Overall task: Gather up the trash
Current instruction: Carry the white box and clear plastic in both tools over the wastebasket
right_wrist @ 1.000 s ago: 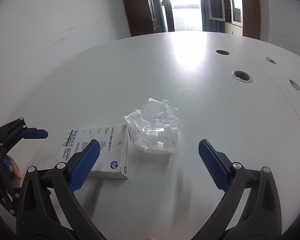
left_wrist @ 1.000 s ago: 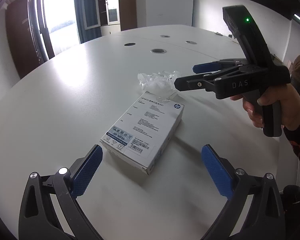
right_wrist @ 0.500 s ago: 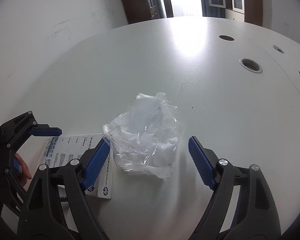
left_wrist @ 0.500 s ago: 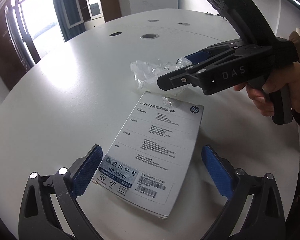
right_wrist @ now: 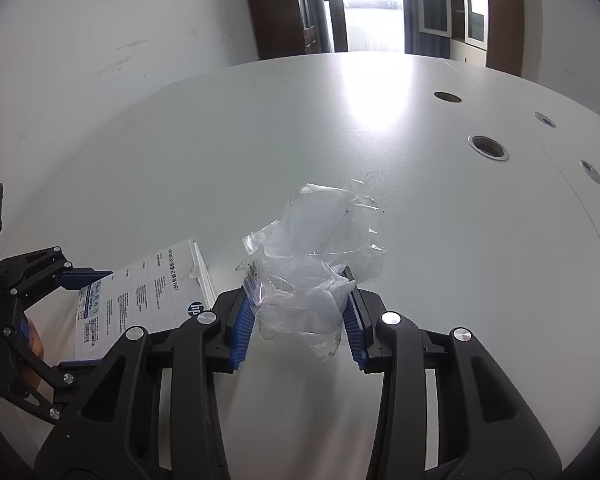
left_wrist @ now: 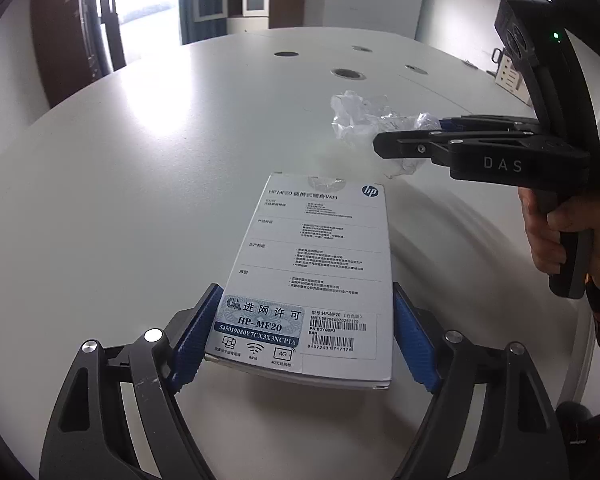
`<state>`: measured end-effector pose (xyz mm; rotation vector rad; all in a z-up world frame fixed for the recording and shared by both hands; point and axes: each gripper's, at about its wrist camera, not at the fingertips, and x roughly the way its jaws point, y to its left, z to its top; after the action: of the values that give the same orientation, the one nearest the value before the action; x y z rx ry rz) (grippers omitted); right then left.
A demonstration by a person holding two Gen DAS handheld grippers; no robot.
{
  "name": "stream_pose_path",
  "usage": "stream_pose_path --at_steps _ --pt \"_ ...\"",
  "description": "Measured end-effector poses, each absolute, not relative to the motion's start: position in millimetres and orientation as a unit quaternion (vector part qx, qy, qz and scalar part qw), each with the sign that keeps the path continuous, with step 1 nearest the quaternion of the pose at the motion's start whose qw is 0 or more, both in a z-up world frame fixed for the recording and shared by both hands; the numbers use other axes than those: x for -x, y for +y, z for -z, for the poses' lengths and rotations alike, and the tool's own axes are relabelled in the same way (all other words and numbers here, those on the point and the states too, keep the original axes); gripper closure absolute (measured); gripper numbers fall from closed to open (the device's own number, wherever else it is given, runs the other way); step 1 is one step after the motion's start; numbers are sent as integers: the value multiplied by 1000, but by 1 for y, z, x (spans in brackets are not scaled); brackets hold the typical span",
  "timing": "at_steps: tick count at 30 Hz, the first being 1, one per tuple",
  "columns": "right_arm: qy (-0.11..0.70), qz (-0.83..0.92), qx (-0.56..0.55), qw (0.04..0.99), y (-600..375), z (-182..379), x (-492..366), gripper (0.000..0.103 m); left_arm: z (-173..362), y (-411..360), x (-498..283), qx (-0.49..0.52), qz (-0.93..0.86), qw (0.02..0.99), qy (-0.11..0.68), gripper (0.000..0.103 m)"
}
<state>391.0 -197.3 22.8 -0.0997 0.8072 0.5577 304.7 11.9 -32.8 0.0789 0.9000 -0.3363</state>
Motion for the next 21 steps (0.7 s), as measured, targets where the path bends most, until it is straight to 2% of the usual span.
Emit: stream_pose_path --at_steps 8,21 --pt "353 -287 53 889 -205 -47 -325 67 -11 21 -213 21 86 928 361 24" --pt "305 -326 50 893 -219 -51 -189 68 -15 28 -86 90 34 942 322 25"
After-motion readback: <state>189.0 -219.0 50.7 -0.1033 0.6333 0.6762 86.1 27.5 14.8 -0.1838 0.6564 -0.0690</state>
